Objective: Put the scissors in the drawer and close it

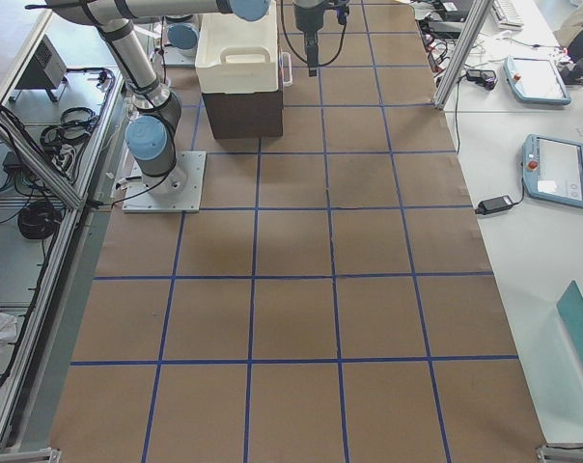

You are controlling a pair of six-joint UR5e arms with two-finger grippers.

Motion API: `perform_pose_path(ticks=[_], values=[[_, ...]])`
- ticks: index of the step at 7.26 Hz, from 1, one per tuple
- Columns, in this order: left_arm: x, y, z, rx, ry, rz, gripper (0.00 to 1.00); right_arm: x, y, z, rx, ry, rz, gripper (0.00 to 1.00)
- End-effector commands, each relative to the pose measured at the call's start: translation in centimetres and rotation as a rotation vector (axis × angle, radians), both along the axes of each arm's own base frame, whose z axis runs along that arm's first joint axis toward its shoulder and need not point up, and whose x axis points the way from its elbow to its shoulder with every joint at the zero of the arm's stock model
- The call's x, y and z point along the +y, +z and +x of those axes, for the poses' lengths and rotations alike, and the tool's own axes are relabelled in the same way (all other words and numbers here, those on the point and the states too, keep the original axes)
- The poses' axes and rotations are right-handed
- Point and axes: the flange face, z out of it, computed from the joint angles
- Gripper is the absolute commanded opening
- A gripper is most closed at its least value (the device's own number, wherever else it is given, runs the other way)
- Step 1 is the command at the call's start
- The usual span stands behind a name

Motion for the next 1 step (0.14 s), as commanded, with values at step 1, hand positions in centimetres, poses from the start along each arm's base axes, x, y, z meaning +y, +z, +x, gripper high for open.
perform_pose_path(ticks=[1], values=[[0.16,-0.33,-0.01,-0.004,0.008,0.008,1.00,-0.19,0.12,0.02,-0.002,0.000,-0.012,1.00]])
